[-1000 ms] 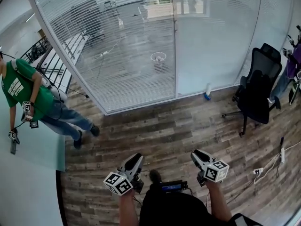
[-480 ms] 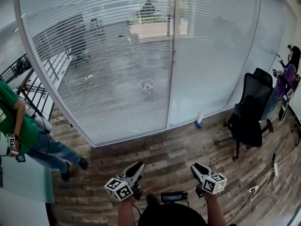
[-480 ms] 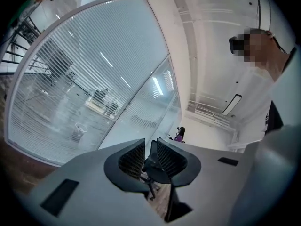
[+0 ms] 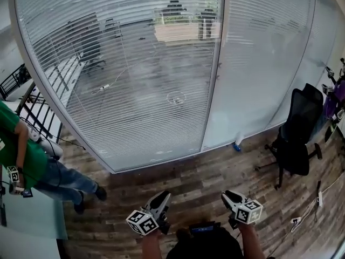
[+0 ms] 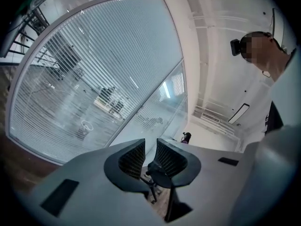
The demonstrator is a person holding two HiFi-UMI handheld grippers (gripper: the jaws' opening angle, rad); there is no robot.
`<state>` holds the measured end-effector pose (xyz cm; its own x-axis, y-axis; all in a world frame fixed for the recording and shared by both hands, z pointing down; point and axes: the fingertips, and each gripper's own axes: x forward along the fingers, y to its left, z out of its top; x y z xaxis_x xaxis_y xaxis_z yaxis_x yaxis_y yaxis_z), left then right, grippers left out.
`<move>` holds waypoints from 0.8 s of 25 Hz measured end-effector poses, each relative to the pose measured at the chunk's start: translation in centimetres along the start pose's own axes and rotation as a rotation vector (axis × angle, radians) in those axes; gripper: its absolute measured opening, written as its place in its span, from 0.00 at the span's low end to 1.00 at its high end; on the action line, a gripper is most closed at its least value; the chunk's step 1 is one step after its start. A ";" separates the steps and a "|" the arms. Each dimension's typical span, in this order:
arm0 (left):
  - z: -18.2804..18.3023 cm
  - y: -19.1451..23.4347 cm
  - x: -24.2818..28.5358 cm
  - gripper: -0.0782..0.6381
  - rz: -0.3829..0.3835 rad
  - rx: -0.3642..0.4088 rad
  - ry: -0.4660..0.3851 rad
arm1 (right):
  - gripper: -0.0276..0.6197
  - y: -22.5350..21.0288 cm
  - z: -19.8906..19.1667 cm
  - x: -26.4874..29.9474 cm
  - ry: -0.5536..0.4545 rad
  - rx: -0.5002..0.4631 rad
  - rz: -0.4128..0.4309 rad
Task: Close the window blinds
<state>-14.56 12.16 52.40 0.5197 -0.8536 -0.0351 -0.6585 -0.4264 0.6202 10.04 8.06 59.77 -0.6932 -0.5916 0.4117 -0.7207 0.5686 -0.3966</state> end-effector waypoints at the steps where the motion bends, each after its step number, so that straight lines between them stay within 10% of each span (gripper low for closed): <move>1: 0.4 0.7 -0.1 0.23 0.010 0.001 -0.006 | 0.17 0.0 0.3 1.0 0.006 -0.003 0.008; 20: 11.1 9.9 10.2 0.23 0.266 0.136 -0.048 | 0.17 -6.9 16.8 21.0 -0.032 -0.129 0.241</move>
<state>-21.83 -4.08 49.52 0.2953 -0.9524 0.0753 -0.8365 -0.2197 0.5019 0.47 -17.89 57.32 -0.8461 -0.4468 0.2906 -0.5301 0.7621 -0.3717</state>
